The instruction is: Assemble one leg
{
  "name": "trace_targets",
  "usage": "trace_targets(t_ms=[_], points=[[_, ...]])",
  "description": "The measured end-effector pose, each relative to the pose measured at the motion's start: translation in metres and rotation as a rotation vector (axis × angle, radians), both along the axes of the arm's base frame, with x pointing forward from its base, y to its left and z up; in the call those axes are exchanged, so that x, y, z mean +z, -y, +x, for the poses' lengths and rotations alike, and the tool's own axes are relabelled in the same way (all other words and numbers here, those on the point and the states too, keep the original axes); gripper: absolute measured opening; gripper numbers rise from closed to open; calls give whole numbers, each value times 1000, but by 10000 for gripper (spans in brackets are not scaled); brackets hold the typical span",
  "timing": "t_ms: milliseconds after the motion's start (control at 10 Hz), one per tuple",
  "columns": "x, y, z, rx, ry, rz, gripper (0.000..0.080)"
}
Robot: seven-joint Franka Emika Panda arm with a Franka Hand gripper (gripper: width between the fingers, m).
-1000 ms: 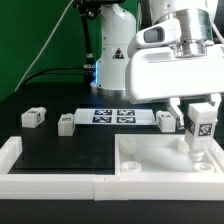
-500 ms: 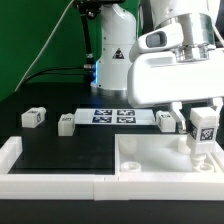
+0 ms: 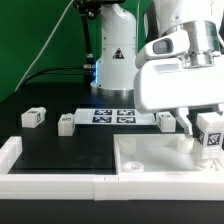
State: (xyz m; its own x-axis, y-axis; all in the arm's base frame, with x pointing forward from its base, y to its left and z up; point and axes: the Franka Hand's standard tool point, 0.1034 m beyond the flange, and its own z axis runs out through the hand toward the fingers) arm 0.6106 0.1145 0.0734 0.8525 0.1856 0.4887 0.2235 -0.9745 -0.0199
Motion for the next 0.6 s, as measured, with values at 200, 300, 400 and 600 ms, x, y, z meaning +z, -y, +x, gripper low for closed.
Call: trace_targets(t_ms=[200,300,400,600], points=[[-7,0,-3,0,-10,-1,291],[-11,1,-5,-1,-10,-1,291],[-12,1,-4,-4,9,-1,291],[-16,2,-3,11,42,-12,291]])
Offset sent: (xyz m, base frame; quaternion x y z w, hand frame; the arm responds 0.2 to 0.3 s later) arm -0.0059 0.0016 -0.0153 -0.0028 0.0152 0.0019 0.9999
